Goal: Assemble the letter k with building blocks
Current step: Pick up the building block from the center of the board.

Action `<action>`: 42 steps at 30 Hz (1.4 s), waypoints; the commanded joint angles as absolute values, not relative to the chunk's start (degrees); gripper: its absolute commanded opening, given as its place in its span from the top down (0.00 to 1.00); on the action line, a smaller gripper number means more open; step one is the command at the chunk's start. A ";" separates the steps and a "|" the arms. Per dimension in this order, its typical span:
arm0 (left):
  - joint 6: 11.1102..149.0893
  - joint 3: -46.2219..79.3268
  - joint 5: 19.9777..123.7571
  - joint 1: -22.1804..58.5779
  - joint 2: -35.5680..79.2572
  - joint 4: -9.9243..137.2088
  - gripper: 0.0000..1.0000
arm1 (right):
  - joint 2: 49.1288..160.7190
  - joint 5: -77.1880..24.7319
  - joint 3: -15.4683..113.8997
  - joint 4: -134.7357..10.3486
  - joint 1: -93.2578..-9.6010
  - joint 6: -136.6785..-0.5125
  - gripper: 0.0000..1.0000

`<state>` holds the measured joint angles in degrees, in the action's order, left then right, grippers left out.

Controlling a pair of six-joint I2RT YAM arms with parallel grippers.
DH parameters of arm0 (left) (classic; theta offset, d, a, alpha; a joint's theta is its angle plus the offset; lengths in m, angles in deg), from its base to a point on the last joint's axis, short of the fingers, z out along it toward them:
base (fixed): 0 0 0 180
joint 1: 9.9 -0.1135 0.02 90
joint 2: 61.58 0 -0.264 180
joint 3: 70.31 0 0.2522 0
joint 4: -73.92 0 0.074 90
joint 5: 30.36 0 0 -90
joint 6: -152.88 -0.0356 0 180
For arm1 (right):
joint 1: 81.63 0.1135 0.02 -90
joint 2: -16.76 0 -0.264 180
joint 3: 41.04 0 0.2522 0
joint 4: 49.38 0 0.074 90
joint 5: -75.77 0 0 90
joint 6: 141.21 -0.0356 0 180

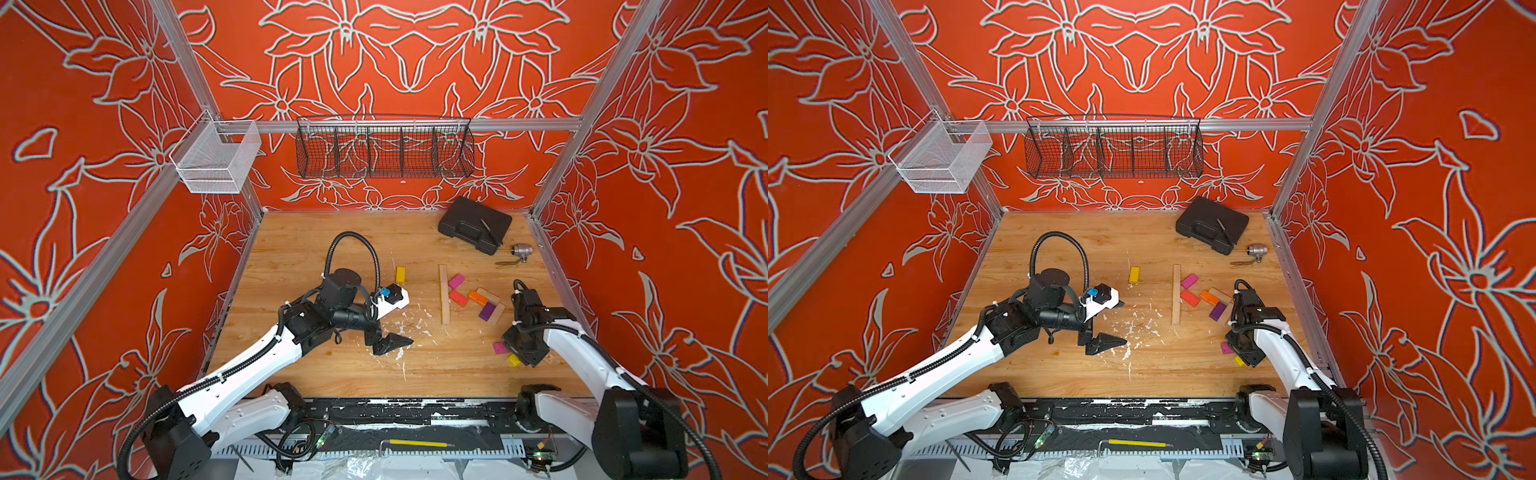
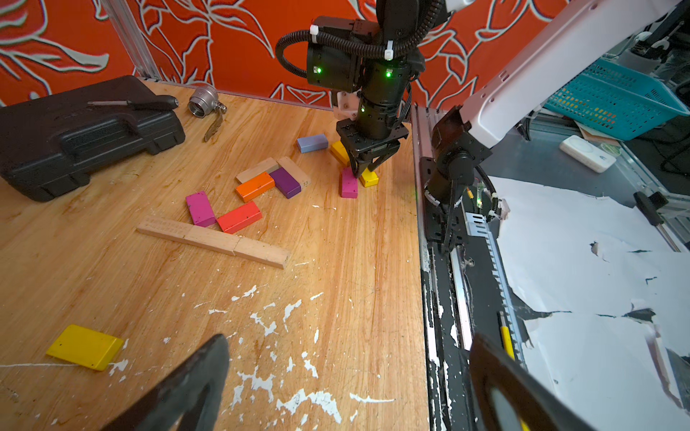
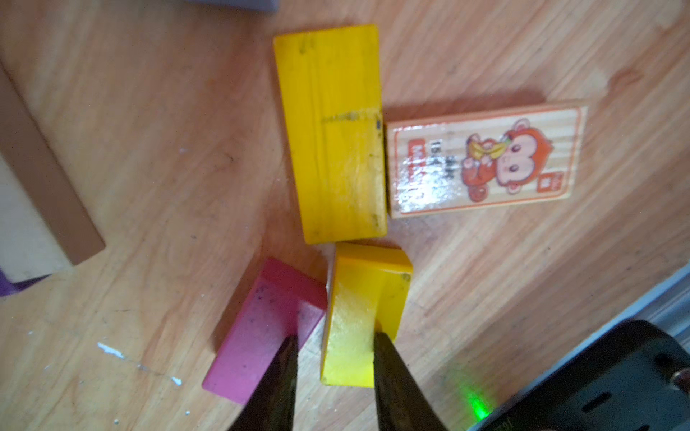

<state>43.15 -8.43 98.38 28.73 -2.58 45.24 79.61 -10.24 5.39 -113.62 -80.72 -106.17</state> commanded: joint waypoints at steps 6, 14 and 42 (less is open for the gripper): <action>42.05 -7.21 98.22 28.87 -2.26 44.52 0.03 | 76.56 -6.62 3.84 -117.90 -81.02 -107.46 0.63; 42.05 -7.32 98.44 28.90 -2.35 44.69 0.03 | 75.93 -8.13 2.69 -116.53 -81.04 -105.98 0.63; 42.05 -7.08 97.87 28.86 -2.35 44.34 0.03 | 74.84 -9.04 0.80 -112.65 -81.02 -108.98 0.65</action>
